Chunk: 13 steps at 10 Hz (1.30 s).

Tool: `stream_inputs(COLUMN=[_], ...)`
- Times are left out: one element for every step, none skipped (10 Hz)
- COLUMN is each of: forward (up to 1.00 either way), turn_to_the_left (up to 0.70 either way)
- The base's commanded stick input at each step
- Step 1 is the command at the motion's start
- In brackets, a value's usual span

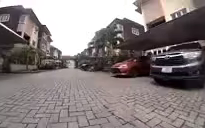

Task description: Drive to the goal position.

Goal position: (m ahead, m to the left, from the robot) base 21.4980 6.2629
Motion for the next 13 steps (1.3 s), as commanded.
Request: stream_inputs(forward=[0.70, 0.70, 0.70, 0.70, 0.70, 0.70, 0.70, 0.70, 0.70, 0.70, 0.70, 0.70, 0.70], turn_to_the_left=[0.00, 0.00, 0.00, 0.00, 0.00, 0.00, 0.00, 0.00, 0.00, 0.00, 0.00, 0.00, 0.00])
